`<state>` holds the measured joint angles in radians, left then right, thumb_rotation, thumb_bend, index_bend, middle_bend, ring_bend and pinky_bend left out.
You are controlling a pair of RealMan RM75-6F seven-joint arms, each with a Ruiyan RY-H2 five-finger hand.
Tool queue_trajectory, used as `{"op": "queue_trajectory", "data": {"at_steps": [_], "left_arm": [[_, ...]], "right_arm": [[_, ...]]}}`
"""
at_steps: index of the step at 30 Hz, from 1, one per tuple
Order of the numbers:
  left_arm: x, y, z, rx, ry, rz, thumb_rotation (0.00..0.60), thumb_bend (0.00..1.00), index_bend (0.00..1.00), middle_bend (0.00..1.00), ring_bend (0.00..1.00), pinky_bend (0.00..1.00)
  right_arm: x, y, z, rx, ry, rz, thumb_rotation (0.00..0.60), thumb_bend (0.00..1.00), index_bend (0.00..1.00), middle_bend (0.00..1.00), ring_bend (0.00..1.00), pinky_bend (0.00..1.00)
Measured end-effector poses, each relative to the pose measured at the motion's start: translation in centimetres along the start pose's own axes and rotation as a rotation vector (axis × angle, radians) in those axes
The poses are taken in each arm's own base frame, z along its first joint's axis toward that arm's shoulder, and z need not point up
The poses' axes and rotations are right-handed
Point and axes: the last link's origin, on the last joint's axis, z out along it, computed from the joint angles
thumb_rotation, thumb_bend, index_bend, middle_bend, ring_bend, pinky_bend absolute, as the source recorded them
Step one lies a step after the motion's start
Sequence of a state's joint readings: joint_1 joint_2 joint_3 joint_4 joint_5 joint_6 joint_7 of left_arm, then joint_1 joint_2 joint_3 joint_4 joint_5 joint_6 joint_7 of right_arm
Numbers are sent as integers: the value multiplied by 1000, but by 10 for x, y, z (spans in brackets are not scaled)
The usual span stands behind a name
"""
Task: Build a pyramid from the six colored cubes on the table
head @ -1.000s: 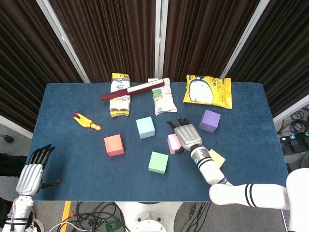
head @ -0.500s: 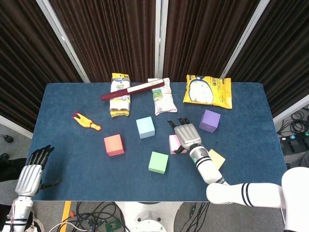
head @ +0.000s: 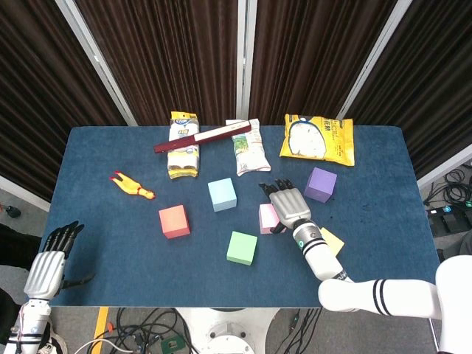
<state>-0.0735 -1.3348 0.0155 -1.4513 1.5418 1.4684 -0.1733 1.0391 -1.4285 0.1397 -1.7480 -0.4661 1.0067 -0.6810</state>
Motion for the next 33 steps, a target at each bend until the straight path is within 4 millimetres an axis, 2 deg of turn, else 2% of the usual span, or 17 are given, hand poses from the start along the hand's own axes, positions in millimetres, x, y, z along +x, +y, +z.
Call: {"op": "queue_trajectory", "data": {"at_steps": [6, 11, 17, 21, 25, 33], "left_arm": [[0, 1, 1, -3, -3, 3, 600, 0, 86, 29, 0, 37], [0, 3, 2, -6, -3, 5, 600, 0, 86, 29, 0, 37], [-1, 4, 3, -10, -2, 6, 600, 0, 86, 29, 0, 37], [0, 5, 2, -11, 0, 5, 600, 0, 86, 29, 0, 37], [0, 3, 1, -6, 1, 3, 600, 0, 86, 29, 0, 36], [-1, -1, -1, 3, -3, -8, 600, 0, 86, 29, 0, 37]], "right_arm": [[5, 1, -6, 15, 21, 22, 600, 0, 0, 110, 0, 0], [17, 0, -22, 64, 63, 61, 600, 0, 0, 161, 0, 0], [28, -18, -48, 174, 76, 93, 600, 0, 0, 202, 0, 0], [23, -35, -52, 222, 56, 94, 600, 0, 0, 237, 0, 0], [11, -53, -47, 238, 31, 75, 600, 0, 0, 247, 0, 0], [-10, -76, -37, 186, -5, 27, 600, 0, 0, 285, 0, 0]]}}
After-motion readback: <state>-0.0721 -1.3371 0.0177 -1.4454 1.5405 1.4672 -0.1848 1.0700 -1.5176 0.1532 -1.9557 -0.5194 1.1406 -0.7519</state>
